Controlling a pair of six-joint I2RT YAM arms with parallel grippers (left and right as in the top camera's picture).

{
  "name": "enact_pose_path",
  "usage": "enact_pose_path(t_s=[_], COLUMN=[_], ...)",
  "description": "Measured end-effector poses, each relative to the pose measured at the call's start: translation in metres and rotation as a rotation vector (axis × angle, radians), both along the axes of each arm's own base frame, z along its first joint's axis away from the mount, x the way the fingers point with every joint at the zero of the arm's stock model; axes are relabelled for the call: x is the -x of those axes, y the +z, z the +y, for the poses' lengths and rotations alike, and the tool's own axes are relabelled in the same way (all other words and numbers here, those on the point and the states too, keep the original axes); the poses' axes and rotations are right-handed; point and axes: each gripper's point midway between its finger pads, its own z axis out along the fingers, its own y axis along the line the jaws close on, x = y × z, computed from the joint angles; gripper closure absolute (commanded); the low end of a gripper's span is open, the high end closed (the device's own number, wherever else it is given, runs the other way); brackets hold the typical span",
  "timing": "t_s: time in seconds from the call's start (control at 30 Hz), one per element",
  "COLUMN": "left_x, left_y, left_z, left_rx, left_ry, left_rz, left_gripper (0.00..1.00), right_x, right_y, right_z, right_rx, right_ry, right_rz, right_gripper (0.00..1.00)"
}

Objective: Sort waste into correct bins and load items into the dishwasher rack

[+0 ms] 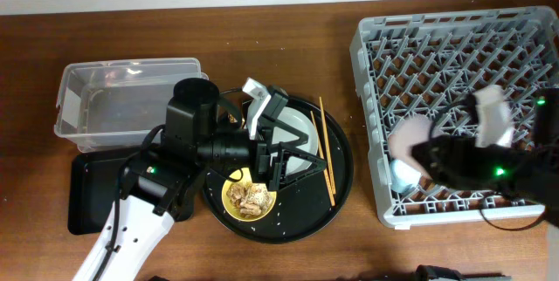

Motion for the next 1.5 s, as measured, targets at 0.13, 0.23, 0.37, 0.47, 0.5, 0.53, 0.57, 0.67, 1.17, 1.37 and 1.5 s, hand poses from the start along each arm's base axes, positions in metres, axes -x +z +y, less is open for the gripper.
enact_pose_path(t_s=[0.13, 0.23, 0.37, 0.47, 0.5, 0.53, 0.57, 0.67, 1.17, 1.37, 1.5], left_x=[0.001, 0.002, 0.002, 0.002, 0.002, 0.002, 0.002, 0.002, -0.005, 0.010, 0.006], left_y=[-0.002, -0.003, -0.003, -0.003, -0.003, -0.003, -0.003, -0.003, -0.024, -0.092, -0.142], left_z=[0.000, 0.001, 0.001, 0.001, 0.001, 0.001, 0.001, 0.001, 0.087, 0.144, 0.155], left_rx=[-0.005, -0.011, -0.010, -0.009, -0.009, -0.009, -0.009, -0.009, -0.281, -0.654, -0.841], left_ry=[0.000, 0.000, 0.000, -0.003, -0.003, -0.003, -0.003, -0.003, 0.484, 0.661, 0.648], left_rz=[0.009, 0.021, 0.021, 0.022, 0.022, 0.022, 0.022, 0.022, 0.055, 0.201, 0.305], left_gripper=[0.01, 0.01, 0.01, 0.01, 0.01, 0.00, 0.01, 0.01, 0.00, 0.07, 0.19], right_x=[-0.006, -0.021, -0.043, -0.053, -0.054, -0.054, -0.054, -0.054, 0.016, 0.025, 0.019], right_y=[-0.062, -0.111, -0.153, -0.173, -0.175, -0.177, -0.178, -0.177, 0.014, -0.029, -0.071], right_z=[-0.093, -0.117, -0.129, -0.143, -0.149, -0.156, -0.162, -0.163, 0.026, 0.063, 0.075], right_rx=[0.218, 0.257, 0.265, 0.262, 0.256, 0.246, 0.227, 0.182, 0.032, 0.026, 0.049], right_ry=[-0.422, -0.468, -0.454, -0.479, -0.497, -0.523, -0.546, -0.553, 0.095, 0.214, 0.254], right_rz=[0.319, 0.547, 0.687, 0.724, 0.726, 0.726, 0.720, 0.711, -0.134, 0.042, 0.191], right_gripper=[0.42, 0.42, 0.32, 0.29, 0.25, 0.20, 0.17, 0.13, 0.21, 0.30, 0.29])
